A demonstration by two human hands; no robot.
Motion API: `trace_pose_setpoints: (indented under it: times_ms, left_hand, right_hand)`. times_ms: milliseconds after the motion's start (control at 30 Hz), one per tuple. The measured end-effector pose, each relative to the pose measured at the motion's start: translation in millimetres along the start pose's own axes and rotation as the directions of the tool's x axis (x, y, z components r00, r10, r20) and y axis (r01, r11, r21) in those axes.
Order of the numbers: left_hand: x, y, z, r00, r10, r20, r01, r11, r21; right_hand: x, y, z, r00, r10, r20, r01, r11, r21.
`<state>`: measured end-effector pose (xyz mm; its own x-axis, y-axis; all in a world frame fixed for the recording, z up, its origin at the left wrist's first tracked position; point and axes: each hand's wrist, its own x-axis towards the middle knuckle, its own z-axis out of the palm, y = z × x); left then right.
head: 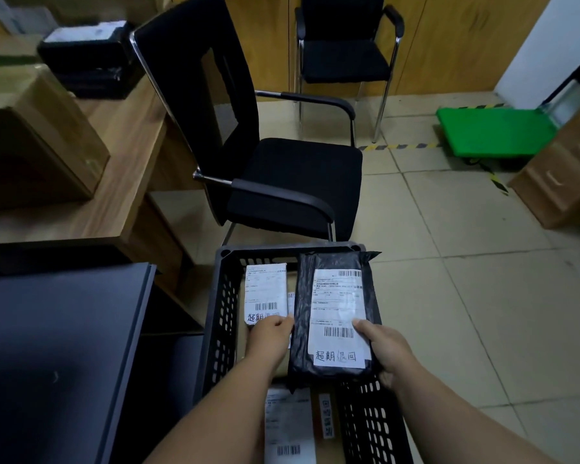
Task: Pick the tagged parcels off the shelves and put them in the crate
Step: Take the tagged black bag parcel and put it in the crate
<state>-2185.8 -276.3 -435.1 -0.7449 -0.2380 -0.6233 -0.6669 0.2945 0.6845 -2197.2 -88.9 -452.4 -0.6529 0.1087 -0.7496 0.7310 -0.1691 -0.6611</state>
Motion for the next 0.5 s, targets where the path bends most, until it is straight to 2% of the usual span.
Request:
trace_pose_setpoints:
  times_ms: [67, 133, 500]
  left_hand:
    - [5.7, -5.2, 4.2, 0.995, -0.088, 0.055, 0.097, 0.980, -0.177]
    - [11.3, -9.4, 8.0, 0.988, -0.143, 0.062, 0.155, 0.952, -0.264]
    - [31.9, -38.5, 34.5, 0.969, -0.237, 0.068, 0.242, 0.857, -0.455]
  right_hand:
    - [7.0, 0.3, 3.9, 1.000, 0.009, 0.015, -0.009, 1.000, -0.015]
    - [13.3, 0.5, 6.5, 1.000, 0.015, 0.024, -0.015, 0.999, -0.029]
    - [40.7, 13.6, 13.8, 1.000, -0.002, -0.020, -0.002, 0.982, -0.189]
